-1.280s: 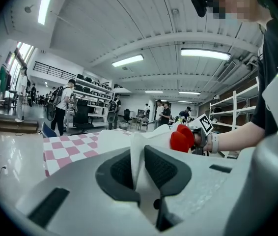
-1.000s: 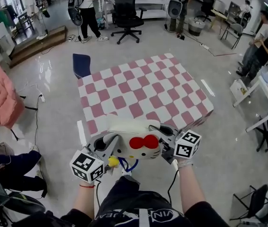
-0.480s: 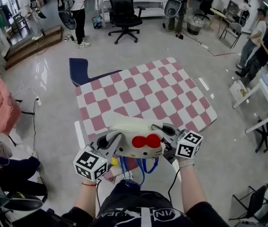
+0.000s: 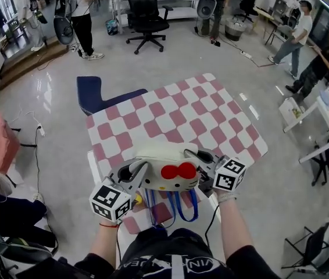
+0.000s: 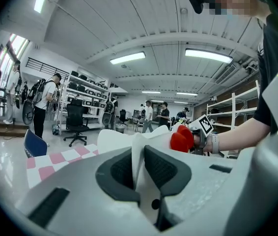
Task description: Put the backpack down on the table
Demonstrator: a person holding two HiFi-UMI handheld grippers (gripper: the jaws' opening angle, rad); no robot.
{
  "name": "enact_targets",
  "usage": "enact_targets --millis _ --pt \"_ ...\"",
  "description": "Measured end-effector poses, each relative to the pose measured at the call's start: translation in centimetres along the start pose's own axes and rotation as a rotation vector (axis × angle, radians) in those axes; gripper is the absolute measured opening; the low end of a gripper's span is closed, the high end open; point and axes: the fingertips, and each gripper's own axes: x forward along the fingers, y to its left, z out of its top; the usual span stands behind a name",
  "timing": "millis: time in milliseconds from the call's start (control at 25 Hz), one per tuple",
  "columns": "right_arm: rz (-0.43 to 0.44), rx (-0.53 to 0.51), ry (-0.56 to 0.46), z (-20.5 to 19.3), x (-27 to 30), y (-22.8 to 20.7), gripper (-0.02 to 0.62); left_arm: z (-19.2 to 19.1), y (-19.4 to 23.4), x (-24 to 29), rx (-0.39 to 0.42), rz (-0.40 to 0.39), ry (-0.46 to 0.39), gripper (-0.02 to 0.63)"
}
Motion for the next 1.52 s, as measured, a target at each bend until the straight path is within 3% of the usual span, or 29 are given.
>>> enact_targets --millis 240,840,1080,1520 --pt "0.013 0.010 0.027 -0.4 1.9 -2.1 0.011 -0.3 1.8 1.2 0.004 0.022 0.018 0.046" --pt "0.086 0.011 0.075 0.8 6.7 -8.5 0.011 0.3 6.5 5.9 -0.002 0.173 0.016 0.046" --pt "0.095 0.022 0.094 0.8 7.1 -9.8 0.011 0.8 7.3 7.1 0.000 0.193 0.018 0.046" --pt "0.105 -0.005 0.040 2.9 8.8 -11.3 0.011 2.1 9.2 8.4 0.001 0.210 -0.011 0.046"
